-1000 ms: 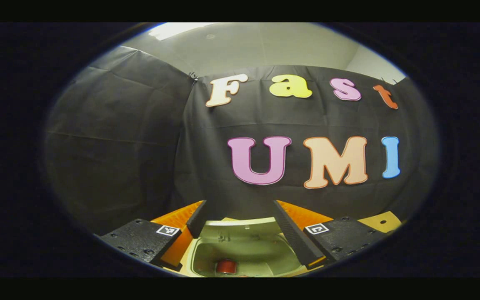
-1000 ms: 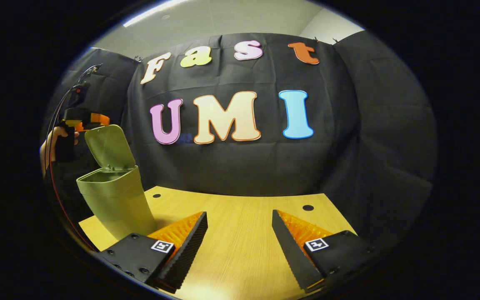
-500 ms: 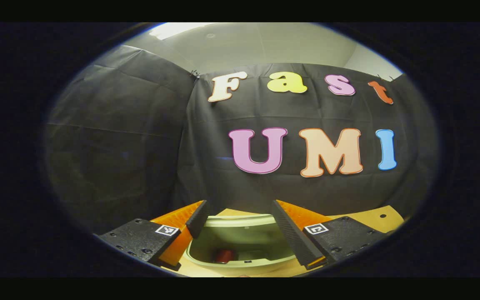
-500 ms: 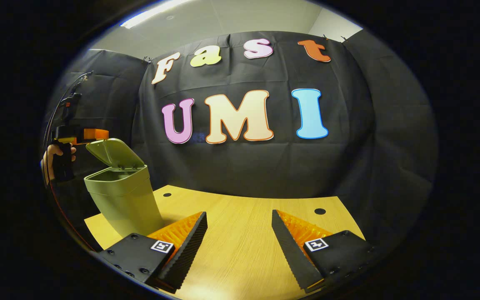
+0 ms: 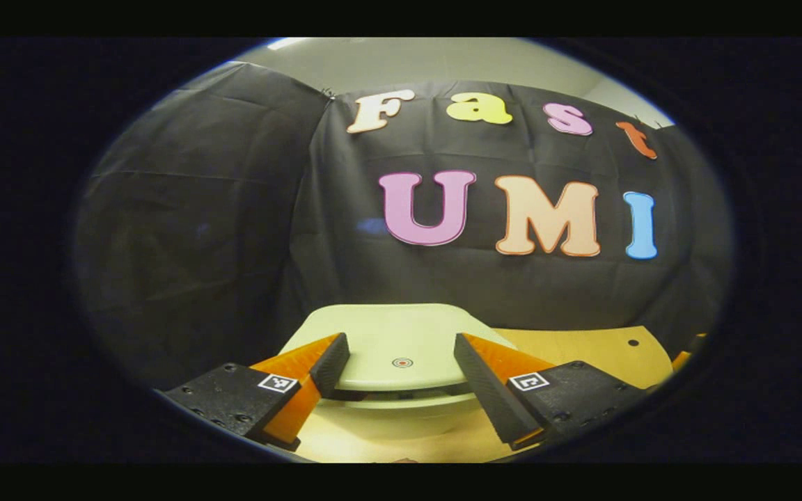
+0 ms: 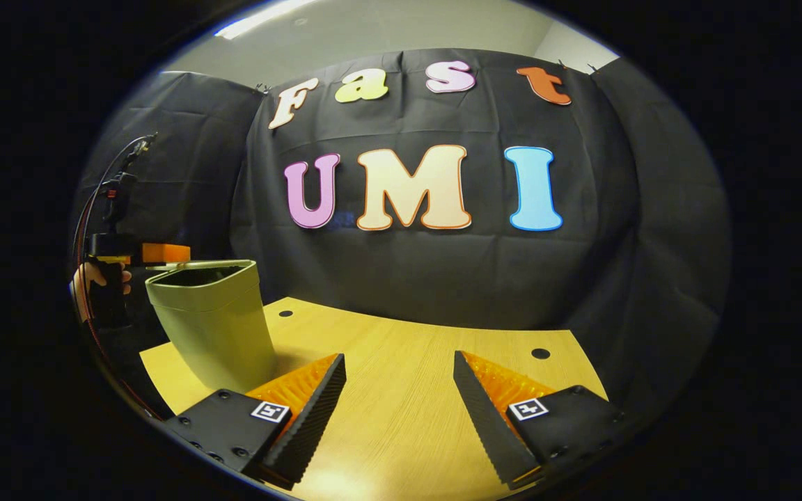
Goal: Press the lid of the desktop garbage bin to open it, pick up the crumpled paper on the desktop and throw it into the bin, then pick up the pop can on the desktop and drop it into the bin, and finally close the garbage bin lid.
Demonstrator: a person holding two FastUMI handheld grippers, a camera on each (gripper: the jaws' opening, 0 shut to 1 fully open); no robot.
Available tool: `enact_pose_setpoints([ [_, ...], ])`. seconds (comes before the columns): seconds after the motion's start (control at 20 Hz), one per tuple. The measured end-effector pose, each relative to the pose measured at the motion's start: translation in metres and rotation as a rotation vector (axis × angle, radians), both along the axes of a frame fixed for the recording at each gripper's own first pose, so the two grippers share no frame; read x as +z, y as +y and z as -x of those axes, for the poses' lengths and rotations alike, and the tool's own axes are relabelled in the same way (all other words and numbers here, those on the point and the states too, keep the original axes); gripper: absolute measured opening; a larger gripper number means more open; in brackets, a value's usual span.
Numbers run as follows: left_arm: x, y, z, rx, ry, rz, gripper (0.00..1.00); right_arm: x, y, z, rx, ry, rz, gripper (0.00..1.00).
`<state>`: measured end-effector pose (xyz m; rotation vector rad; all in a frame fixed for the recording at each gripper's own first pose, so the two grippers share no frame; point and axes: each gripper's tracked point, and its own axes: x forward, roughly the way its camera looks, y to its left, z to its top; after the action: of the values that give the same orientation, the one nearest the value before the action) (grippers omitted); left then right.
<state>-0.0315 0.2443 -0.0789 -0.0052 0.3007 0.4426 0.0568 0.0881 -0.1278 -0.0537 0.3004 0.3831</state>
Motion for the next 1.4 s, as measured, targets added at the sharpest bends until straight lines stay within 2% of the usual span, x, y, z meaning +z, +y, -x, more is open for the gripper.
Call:
enact_pose_setpoints([
  [0.1, -0.008, 0.0, 0.001, -0.014, 0.028, -0.014, 0.93, -0.002, 0.007, 0.001, 0.01, 0.016, -0.005, 0.98],
  [0.3, -0.013, -0.001, 0.002, -0.01, 0.022, -0.006, 0.92, -0.003, 0.017, 0.004, 0.026, 0.014, 0.007, 0.98],
  [0.35, -0.013, -0.002, 0.003, -0.01, 0.016, -0.009, 0.96, -0.004, 0.02, 0.004, 0.031, 0.017, 0.01, 0.98],
  [0.5, -0.021, -0.002, 0.003, -0.024, 0.042, -0.047, 0.94, -0.008, 0.024, 0.005, 0.031, 0.032, 0.007, 0.99],
  [0.6, -0.026, -0.001, 0.006, 0.001, 0.034, 0.0, 0.94, -0.007, 0.025, 0.006, 0.028, 0.03, 0.0, 0.98],
  [0.75, -0.019, -0.006, 0.002, -0.046, -0.001, -0.027, 0.94, 0.001, 0.024, 0.004, 0.015, 0.014, -0.025, 0.98],
  [0.8, -0.009, -0.01, 0.003, -0.066, -0.058, -0.028, 0.97, 0.004, 0.024, 0.003, 0.012, 0.012, -0.029, 0.98],
  [0.9, -0.014, -0.01, 0.005, -0.076, -0.055, -0.046, 0.95, 0.017, 0.017, 0.0, -0.01, -0.02, -0.036, 0.98],
  [1.05, 0.011, -0.021, 0.001, -0.087, -0.117, -0.088, 0.95, 0.044, 0.016, -0.002, -0.029, -0.071, -0.065, 0.98],
  [1.25, 0.072, -0.065, -0.017, -0.194, -0.279, -0.198, 0.92, 0.083, 0.012, 0.004, -0.057, -0.164, -0.101, 0.98],
  [1.4, 0.099, -0.117, -0.034, -0.292, -0.371, -0.182, 0.92, 0.108, -0.001, 0.007, -0.096, -0.224, -0.108, 0.98],
])
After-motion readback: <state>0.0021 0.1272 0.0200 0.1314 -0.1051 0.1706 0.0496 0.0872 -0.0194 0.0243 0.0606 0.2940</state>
